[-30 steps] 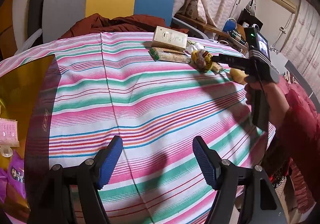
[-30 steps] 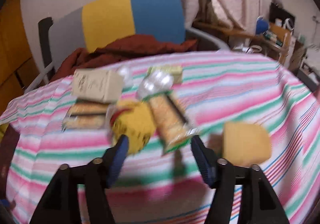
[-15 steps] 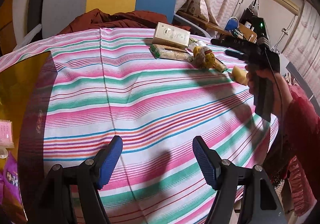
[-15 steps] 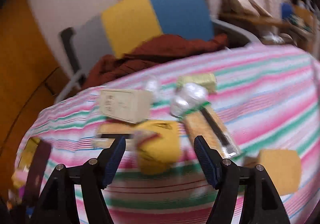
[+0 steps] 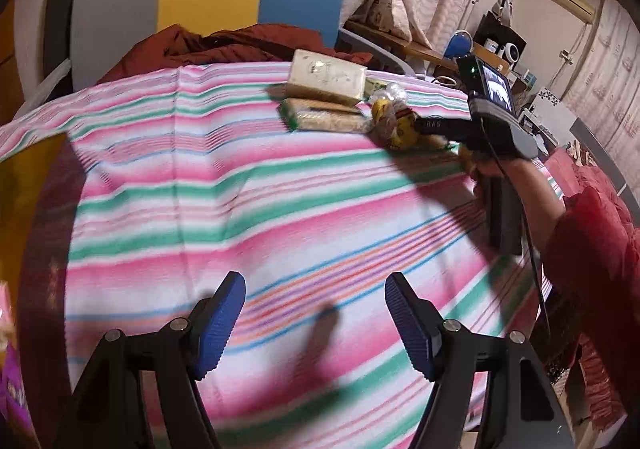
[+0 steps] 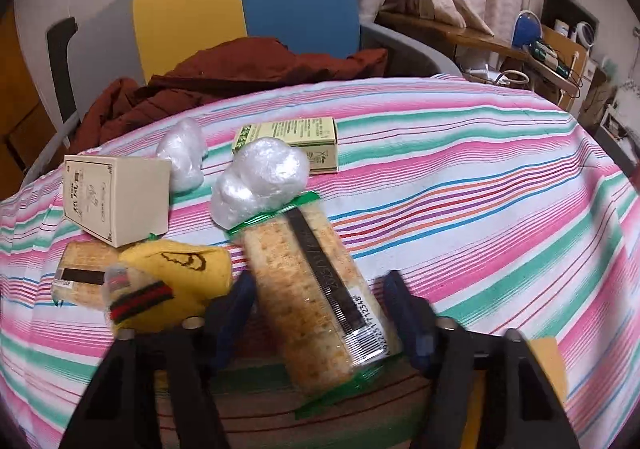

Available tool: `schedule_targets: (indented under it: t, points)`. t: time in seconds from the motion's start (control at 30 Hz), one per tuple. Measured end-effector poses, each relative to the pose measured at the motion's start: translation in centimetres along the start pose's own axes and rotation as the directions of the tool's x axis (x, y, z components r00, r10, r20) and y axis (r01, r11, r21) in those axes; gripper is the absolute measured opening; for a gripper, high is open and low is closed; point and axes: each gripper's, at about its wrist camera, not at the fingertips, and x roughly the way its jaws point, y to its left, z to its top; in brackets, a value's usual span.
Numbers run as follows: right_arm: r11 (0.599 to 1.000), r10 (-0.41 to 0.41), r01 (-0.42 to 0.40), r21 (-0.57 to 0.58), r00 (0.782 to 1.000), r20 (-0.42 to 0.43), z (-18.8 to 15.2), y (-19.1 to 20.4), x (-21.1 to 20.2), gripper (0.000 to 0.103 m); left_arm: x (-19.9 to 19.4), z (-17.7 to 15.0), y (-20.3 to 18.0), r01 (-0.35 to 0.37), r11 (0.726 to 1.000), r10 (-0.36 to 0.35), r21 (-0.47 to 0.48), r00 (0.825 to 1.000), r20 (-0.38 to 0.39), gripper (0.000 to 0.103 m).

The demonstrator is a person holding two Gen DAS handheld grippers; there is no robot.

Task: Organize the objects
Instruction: 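Grasp the green-edged cracker packet with right tool while left tool approaches knitted doll, then grasp the yellow knitted doll with the left tool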

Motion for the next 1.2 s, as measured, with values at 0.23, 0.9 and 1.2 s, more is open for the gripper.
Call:
schedule_targets:
  t: [0.23, 0.9, 1.2]
  points:
    - [0.997, -0.076, 0.076, -0.002, 0.993, 0.086, -2.4, 1.0, -2.8, 0.045, 3.6, 4.5, -2.7, 0.023, 1.0, -0.023, 0.016, 0.999, 0.028, 0.075]
    - [0.985, -0.138, 0.124, 0.124, 0.983, 0.119, -3.7, -0.4, -3.3, 0.045, 17.0, 14.3, -5.8, 0.181, 0.968, -0.193, -0.174, 0.98, -0.053, 0.075]
    - [0.986, -0.132, 0.116, 0.121, 0.982, 0.135, -3.9, -0.5, -3.3, 0.045, 15.6, 11.8, -5.3, 0.237, 0.969, -0.236, -0.066, 0.972, 0.024, 0.039]
